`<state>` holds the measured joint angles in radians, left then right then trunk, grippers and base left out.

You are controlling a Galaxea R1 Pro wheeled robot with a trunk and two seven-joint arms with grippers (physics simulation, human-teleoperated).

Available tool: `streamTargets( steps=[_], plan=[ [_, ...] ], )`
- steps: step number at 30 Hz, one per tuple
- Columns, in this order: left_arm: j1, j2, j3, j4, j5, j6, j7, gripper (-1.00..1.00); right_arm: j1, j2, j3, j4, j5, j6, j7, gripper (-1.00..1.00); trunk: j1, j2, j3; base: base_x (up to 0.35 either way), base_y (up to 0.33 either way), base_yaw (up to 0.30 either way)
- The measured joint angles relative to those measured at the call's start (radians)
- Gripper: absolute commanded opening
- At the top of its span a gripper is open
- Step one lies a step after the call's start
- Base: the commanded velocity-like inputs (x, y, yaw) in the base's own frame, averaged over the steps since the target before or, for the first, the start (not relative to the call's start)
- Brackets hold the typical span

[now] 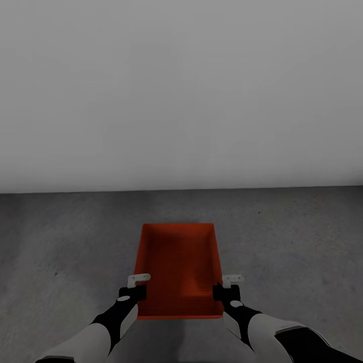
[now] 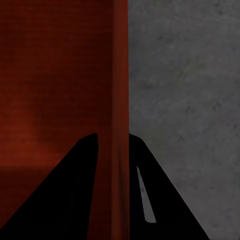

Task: Move the two storage containers from the living room to the garage. In the garage, place one container on the floor and stack the other container on top of it (either order is fine).

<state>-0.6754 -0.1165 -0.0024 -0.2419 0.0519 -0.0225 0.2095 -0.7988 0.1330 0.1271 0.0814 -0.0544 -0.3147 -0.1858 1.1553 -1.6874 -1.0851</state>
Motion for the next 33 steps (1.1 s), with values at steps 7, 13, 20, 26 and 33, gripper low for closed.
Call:
streamTargets(
  steps=[7,13,20,26,33],
  plan=[
    [0.0,0.0,0.0,0.0,0.0,0.0,0.0,-1.0,0.0,0.0,-0.001,0.0,0.001,0.0,-0.001,-1.0,0.027,-0.049,-0.02,0.0,0.0,0.0],
    [0.0,0.0,0.0,-0.001,0.0,0.0,0.0,-1.0,0.0,0.0,-0.001,-0.001,0.001,0.0,-0.001,-1.0,0.05,-0.091,-0.034,0.0,0.0,0.0],
    [0.0,0.0,0.0,0.0,0.0,0.0,0.0,-1.0,0.0,0.0,-0.001,0.0,0.001,0.0,-0.001,-1.0,0.077,-0.14,-0.055,0.0,0.0,0.0],
    [0.0,0.001,-0.001,-0.001,0.001,0.0,0.0,-1.0,0.0,0.001,-0.002,0.0,0.003,0.0,-0.002,-1.0,0.1,-0.182,-0.074,0.0,0.0,0.0],
    [0.0,0.001,-0.001,-0.002,0.001,-0.001,0.0,-1.0,0.0,0.001,-0.004,-0.001,0.005,-0.001,-0.002,-1.0,0.127,-0.231,-0.088,0.0,0.0,0.0]
  ],
)
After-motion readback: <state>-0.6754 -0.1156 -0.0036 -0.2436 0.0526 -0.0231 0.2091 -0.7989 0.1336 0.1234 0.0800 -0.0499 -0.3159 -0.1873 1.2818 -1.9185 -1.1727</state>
